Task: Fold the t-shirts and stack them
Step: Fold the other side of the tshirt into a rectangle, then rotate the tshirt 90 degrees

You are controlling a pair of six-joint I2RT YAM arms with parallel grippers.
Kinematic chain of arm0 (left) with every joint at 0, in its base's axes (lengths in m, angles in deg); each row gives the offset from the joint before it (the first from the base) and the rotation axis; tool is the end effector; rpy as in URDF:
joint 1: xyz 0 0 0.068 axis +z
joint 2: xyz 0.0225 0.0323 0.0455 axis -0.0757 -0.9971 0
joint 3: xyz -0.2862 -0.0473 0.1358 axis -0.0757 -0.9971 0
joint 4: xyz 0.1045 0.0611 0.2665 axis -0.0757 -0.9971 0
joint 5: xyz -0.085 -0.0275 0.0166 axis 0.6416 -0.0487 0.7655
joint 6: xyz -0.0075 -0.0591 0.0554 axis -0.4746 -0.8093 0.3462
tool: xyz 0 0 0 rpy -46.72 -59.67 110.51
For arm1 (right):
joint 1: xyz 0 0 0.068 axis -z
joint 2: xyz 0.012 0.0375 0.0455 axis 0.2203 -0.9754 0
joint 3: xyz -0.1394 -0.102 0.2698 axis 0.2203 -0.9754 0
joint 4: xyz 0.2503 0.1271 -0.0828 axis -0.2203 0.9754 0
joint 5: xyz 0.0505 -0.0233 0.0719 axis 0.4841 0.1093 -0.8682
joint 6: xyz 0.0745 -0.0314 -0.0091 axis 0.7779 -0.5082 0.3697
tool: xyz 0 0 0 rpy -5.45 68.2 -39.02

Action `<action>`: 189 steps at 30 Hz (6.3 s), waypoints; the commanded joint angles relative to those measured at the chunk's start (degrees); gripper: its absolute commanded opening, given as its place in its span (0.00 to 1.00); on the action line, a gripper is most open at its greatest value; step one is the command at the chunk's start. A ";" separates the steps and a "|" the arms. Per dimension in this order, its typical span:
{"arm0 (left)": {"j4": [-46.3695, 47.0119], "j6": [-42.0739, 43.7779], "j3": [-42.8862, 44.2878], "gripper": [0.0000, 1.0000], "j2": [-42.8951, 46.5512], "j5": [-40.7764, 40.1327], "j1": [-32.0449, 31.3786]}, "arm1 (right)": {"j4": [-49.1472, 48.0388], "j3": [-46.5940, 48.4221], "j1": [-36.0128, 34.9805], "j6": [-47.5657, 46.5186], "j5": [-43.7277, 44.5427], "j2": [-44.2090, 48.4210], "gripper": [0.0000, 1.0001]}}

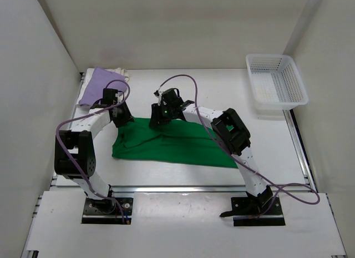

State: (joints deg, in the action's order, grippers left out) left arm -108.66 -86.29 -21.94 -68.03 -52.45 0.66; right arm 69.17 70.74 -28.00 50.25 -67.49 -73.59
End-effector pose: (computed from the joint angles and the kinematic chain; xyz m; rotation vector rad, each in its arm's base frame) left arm 0.3809 -0.0306 0.2030 -0.5186 2.5700 -0.3101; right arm 0.4373 0.4170 0.1529 -0.5388 2.4277 1.0788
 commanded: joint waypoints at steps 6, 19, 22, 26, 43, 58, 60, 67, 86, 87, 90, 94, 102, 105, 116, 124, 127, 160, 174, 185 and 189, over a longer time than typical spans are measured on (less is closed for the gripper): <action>0.64 0.74 -1.27 0.52 -0.02 -0.51 0.17 | -3.55 -2.61 1.44 0.39 0.60 2.82 0.35; 1.52 0.13 -1.45 0.52 -1.08 -0.42 0.17 | -3.38 -1.12 -0.49 2.15 -3.44 0.89 0.31; 1.52 0.39 -1.18 0.52 -2.04 -0.60 0.43 | -3.38 -1.30 -0.76 1.98 -3.80 1.41 0.30; 0.82 1.01 -0.57 0.51 -3.71 -1.83 0.08 | -5.84 -4.02 -0.67 3.03 -4.15 3.78 0.18; 1.78 0.13 -0.57 0.51 -6.27 -2.26 0.61 | -6.72 -15.71 -3.30 0.31 -3.53 14.95 0.01; 0.99 0.39 0.57 0.51 -5.83 -2.97 0.69 | -7.25 -29.95 -4.80 -1.45 -0.90 23.91 0.16; 0.47 0.31 0.49 0.51 -5.39 -2.27 0.96 | -5.24 -29.86 -4.62 -2.24 -0.46 24.88 0.27; -1.73 0.83 3.56 0.52 -6.44 -2.71 1.57 | -0.41 -25.30 -4.09 -4.96 -0.10 25.32 0.30; -1.12 -3.48 -1.27 0.53 -4.85 7.49 -3.00 | 3.29 -18.52 -5.41 -4.70 1.57 16.09 0.08; -0.85 -3.39 -1.88 0.54 -5.99 7.05 -2.39 | 3.21 -18.87 -5.50 -4.87 1.74 16.09 0.07; 0.03 -2.86 -1.80 0.54 -7.48 5.03 -0.19 | 2.77 -21.85 -5.94 -4.96 2.18 17.58 0.08; -1.90 -0.58 2.41 0.54 -10.30 2.92 1.57 | 1.36 -26.95 -5.85 -4.26 1.92 20.30 0.08; -3.57 -0.84 6.81 0.55 -11.45 4.22 1.57 | 2.23 -30.65 -5.50 -5.23 2.01 24.35 0.09; -3.84 -0.67 6.73 0.55 -8.20 5.38 1.13 | 3.11 -28.99 -4.54 -5.40 1.92 26.11 0.10; -1.65 -3.38 -10.12 0.54 7.53 10.47 -1.77 | 12.95 -2.73 2.76 -11.55 -6.24 11.97 0.19; -3.04 -0.76 -18.32 0.54 10.79 9.61 1.75 | 21.13 19.77 5.75 -16.56 -10.03 -3.84 0.36; -3.84 0.13 -19.55 0.54 10.96 8.63 2.97 | 20.08 20.84 6.28 -16.04 -12.23 -5.61 0.41; -6.21 -1.90 -8.04 0.52 18.70 9.95 -1.23 | 10.68 33.94 2.14 -5.76 -15.41 -21.00 0.08; -6.31 -3.99 -5.84 0.33 9.65 5.99 -17.74 | 29.38 46.51 21.74 -0.40 8.50 -19.15 0.13; 12.05 -22.97 -12.17 0.02 4.73 10.30 -36.74 | 52.07 60.31 30.70 -6.81 14.68 -6.79 0.48; 15.84 -25.71 -8.40 0.17 0.25 11.00 -41.48 | 53.83 51.91 32.73 -8.74 15.10 7.17 0.47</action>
State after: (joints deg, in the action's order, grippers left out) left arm -99.46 -107.10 -33.72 -66.04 -42.88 -37.85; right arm 119.84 125.98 2.58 44.50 -53.70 -82.02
